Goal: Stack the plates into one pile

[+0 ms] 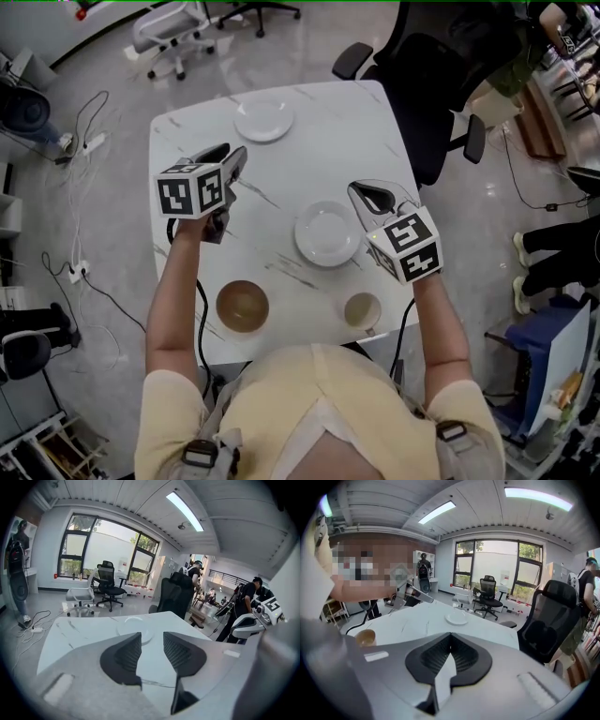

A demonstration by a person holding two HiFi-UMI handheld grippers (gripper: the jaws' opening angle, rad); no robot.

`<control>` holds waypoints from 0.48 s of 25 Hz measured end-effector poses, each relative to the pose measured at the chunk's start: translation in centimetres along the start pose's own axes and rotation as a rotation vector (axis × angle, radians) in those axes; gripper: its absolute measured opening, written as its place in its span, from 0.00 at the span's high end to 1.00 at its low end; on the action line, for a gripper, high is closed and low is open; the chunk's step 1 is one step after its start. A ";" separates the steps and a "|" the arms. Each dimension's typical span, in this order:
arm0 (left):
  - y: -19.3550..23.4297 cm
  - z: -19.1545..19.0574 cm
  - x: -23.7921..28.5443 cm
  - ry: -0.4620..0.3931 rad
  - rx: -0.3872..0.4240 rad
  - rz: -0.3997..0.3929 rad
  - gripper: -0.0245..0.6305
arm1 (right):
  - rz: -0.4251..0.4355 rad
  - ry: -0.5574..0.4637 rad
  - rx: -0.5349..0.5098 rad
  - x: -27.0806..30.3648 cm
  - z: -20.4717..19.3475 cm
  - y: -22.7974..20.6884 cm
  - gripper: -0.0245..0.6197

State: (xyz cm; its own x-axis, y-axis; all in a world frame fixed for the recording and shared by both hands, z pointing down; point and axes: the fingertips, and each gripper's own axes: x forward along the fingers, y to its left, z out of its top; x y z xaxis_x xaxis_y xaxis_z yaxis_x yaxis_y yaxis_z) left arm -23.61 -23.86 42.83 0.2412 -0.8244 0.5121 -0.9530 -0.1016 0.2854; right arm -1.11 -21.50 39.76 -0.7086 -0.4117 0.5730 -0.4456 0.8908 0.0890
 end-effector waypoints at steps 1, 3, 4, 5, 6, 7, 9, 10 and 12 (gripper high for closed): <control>0.1 -0.1 0.6 -0.002 -0.002 0.008 0.73 | 0.012 0.003 -0.006 0.7 0.1 0.0 0.96; 0.5 -0.6 1.8 0.003 -0.009 0.021 0.73 | 0.037 0.006 -0.010 2.0 0.2 -0.1 0.96; 0.8 -0.9 2.5 0.006 -0.016 0.028 0.73 | 0.049 0.008 -0.011 2.7 0.3 -0.2 0.96; 1.1 -1.2 3.1 0.009 -0.025 0.036 0.73 | 0.060 0.010 -0.012 3.3 0.5 -0.2 0.96; 1.4 -1.4 3.7 0.008 -0.037 0.046 0.71 | 0.070 0.013 -0.012 3.8 0.6 -0.1 0.96; 1.8 -1.7 4.2 0.007 -0.053 0.058 0.69 | 0.080 0.015 -0.013 4.4 0.7 -0.1 0.96; 2.6 -2.1 5.4 0.002 -0.094 0.077 0.69 | 0.095 0.013 -0.014 5.5 0.7 -0.1 0.96; 2.9 -2.2 5.9 -0.001 -0.119 0.080 0.69 | 0.102 0.012 -0.015 6.1 0.7 -0.1 0.96; 3.2 -2.4 7.1 -0.009 -0.168 0.083 0.69 | 0.116 0.015 -0.020 7.2 0.7 0.0 0.96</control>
State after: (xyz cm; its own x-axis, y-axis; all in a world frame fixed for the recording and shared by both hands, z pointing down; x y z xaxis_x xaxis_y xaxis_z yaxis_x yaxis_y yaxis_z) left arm -24.55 -28.72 49.30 0.1609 -0.8309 0.5327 -0.9254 0.0607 0.3741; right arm -6.57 -24.58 43.35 -0.7463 -0.3031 0.5926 -0.3500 0.9360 0.0380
